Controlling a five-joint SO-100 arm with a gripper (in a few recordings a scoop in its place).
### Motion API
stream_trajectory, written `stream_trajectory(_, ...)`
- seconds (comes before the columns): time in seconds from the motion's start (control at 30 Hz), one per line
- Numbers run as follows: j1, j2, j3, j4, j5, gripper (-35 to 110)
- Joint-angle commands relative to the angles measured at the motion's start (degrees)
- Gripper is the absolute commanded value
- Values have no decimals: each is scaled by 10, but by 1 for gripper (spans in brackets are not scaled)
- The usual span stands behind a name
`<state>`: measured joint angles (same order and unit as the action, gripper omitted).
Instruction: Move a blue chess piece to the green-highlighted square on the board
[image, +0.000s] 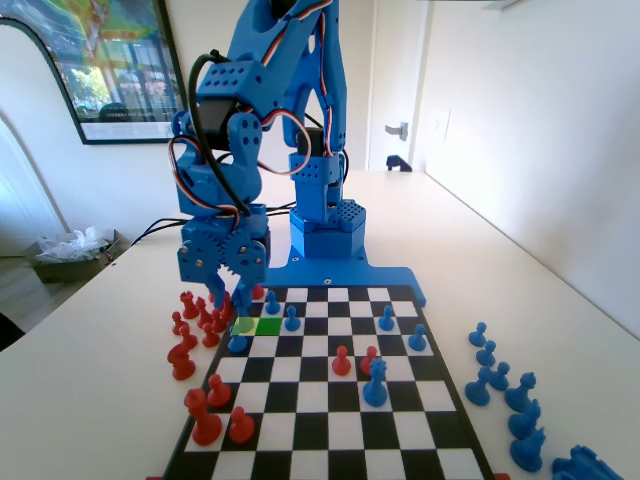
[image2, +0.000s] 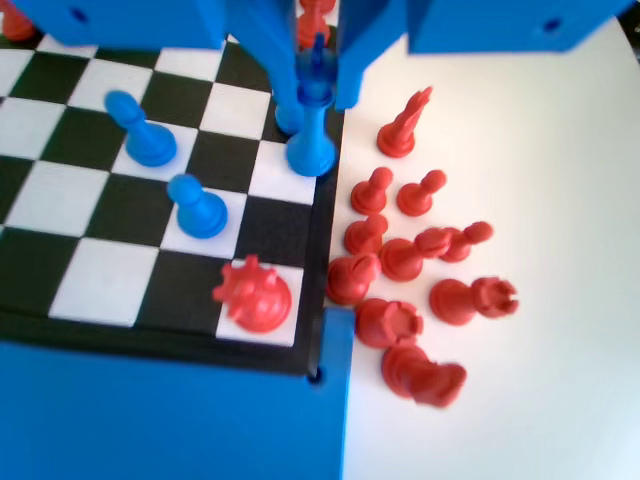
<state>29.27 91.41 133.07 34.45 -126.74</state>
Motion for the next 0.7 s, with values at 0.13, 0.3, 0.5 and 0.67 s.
stream_trajectory(0.13, 1, 10, 27, -44, -3, 1)
stream_trajectory(0.3, -3, 10, 32, -38, -9, 1)
stream_trajectory(0.5, 0, 17, -22, 102, -33, 1)
stream_trajectory(0.67, -19, 17, -111, 248, -13, 1)
